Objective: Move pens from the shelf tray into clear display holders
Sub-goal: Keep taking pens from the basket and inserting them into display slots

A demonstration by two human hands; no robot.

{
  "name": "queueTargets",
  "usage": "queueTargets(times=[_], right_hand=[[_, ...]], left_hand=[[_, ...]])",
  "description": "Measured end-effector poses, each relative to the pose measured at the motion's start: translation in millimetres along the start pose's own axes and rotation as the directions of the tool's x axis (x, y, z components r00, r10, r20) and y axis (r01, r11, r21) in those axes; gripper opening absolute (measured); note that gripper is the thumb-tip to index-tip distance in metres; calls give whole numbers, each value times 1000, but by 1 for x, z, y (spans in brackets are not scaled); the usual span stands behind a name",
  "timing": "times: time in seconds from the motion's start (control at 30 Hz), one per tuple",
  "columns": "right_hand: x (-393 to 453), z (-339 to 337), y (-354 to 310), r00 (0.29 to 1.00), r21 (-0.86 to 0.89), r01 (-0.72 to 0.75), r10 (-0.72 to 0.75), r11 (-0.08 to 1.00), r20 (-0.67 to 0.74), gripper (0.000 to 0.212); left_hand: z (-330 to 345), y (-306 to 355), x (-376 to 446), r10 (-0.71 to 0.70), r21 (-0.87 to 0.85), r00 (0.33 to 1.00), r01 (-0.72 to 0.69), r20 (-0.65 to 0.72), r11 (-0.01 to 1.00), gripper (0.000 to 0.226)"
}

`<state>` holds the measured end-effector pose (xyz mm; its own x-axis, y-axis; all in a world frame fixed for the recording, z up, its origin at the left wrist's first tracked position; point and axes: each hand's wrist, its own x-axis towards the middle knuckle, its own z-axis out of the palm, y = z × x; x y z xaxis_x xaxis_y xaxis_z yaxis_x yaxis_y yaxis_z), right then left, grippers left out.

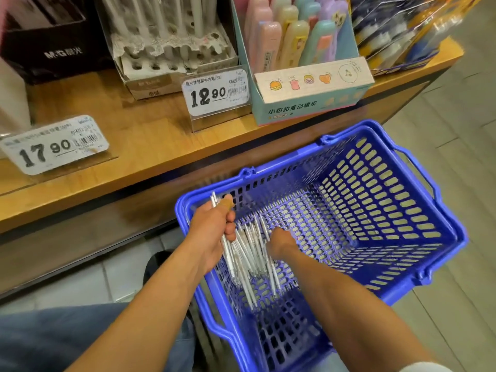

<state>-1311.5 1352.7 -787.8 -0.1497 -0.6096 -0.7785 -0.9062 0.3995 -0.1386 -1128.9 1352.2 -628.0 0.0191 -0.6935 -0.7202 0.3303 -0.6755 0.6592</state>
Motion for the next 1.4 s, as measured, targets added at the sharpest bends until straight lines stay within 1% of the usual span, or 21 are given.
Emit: queueTargets(times=[0.03, 0.1, 0.13, 0.2, 0.23, 0.3, 0.47, 0.6, 0.67, 0.73, 0.8, 0.97, 1.07, 1.1, 1.17, 1.2, 1.23, 1.27, 1.3, 1.33, 1.4], right_hand=[[2, 5, 0, 1000, -4, -4, 4, 1000, -10, 30], [6, 8, -1, 999, 46, -6, 8, 999, -42, 14], [8, 8, -2, 998, 66, -19, 23, 998, -53, 15], [11, 4, -2, 997, 98, -69, 72, 993, -22, 29], [11, 3, -2, 996, 105, -84, 85, 991, -6, 32], [12, 4, -1, 995, 122, -103, 103, 987, 3, 34], [11, 7, -5, 988, 206, -139, 149, 969, -33, 30], [7, 7, -3, 995, 76, -69, 74, 995, -64, 28], [4, 7, 1, 999, 17, -33, 33, 999, -40, 30], [4, 6, 4, 1000, 50, -21, 22, 999, -17, 26], [6, 6, 4, 999, 73, -20, 24, 997, -43, 18], [6, 11, -5, 993, -91, -1, -10, 996, -117, 20], [2, 5, -9, 996, -98, 3, -11, 995, -91, 14], [0, 0, -10, 996, -79, 8, -15, 997, -92, 12], [-5, -15, -9, 995, -21, 52, -54, 998, -78, 30], [-10, -26, -8, 994, 28, 99, -98, 995, -39, 39], [-19, -38, -8, 987, 120, 156, -158, 980, 5, 41], [-30, -48, -8, 972, 249, 214, -231, 944, 40, 38], [-45, -57, -9, 949, 376, 270, -310, 886, 49, 29], [-62, -65, -10, 921, 473, 328, -388, 817, 31, 20], [-96, -78, -15, 853, 600, 433, -522, 673, -31, 15]], left_hand=[[0, 0, -1, -1, 0, 1000, 1, -2, 1000, 14], [1, 1, -1, -2, -2, 1000, 2, -9, 1000, 13], [1, 1, -1, -1, 1, 1000, 1, -14, 1000, 12], [2, 2, -1, 0, 13, 1000, 1, -23, 1000, 11], [2, 2, -1, 0, 17, 1000, 1, -24, 1000, 11], [2, 1, -2, -2, 14, 1000, 3, -18, 1000, 11], [1, -2, -1, -2, 12, 1000, 2, -21, 1000, 12], [2, -1, -3, -3, 10, 1000, 4, -30, 1000, 14], [2, -1, -2, -9, 19, 999, 10, -33, 1000, 14], [1, -2, -3, -11, 22, 1000, 11, -30, 1000, 15], [1, -3, -4, -7, 19, 1000, 7, -20, 1000, 16], [-1, -5, -6, 2, 6, 1000, -2, -25, 1000, 16], [-1, -6, -6, 6, 11, 1000, -6, -30, 1000, 16], [-1, -6, -5, 6, 12, 1000, -5, -30, 1000, 15], [-1, -6, -4, 4, 24, 1000, -3, -30, 1000, 14], [-1, -6, -3, 4, 29, 999, -3, -32, 1000, 13], [-1, -6, -2, 8, 33, 999, -7, -37, 999, 12], [-1, -7, 0, 16, 42, 999, -14, -44, 999, 11], [0, -8, 0, 28, 55, 998, -25, -52, 998, 11], [0, -9, 1, 43, 74, 997, -38, -57, 997, 12], [1, -11, 3, 73, 117, 996, -67, -53, 991, 18]])
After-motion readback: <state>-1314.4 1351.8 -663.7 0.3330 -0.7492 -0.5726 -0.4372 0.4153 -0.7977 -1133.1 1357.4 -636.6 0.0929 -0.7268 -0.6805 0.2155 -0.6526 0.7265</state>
